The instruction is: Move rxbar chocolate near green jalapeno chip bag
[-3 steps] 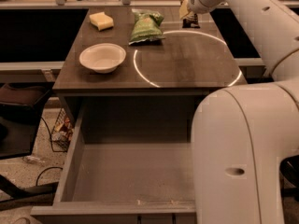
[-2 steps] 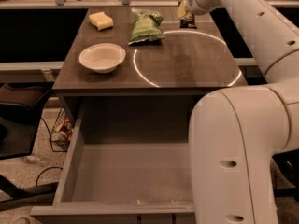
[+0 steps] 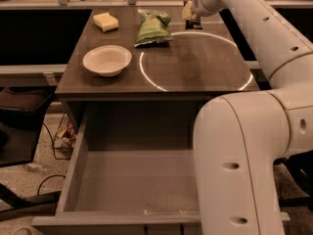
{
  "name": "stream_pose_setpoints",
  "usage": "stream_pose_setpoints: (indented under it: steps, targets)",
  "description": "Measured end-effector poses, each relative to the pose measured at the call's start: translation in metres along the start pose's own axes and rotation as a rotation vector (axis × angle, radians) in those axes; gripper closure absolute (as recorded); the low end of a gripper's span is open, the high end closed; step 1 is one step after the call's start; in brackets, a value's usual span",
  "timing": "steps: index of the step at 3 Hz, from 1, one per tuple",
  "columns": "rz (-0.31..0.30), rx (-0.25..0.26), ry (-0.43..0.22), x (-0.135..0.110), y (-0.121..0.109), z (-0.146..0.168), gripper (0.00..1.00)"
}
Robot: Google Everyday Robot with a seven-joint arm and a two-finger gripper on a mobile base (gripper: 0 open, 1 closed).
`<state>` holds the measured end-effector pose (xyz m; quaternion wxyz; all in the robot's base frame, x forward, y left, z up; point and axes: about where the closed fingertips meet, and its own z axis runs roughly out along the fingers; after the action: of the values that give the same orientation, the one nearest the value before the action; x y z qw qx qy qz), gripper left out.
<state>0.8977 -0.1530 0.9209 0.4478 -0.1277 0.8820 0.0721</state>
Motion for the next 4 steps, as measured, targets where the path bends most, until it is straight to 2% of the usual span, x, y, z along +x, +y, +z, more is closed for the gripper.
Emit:
stream_pose_setpoints:
  steps: [3, 4]
  targets:
    - [-0.001, -0.007, 0.012, 0.0058, 0.0047, 0.0093, 0.17]
    - [-0.002, -0.009, 0.017, 0.0079, 0.0064, 0.0124, 0.00]
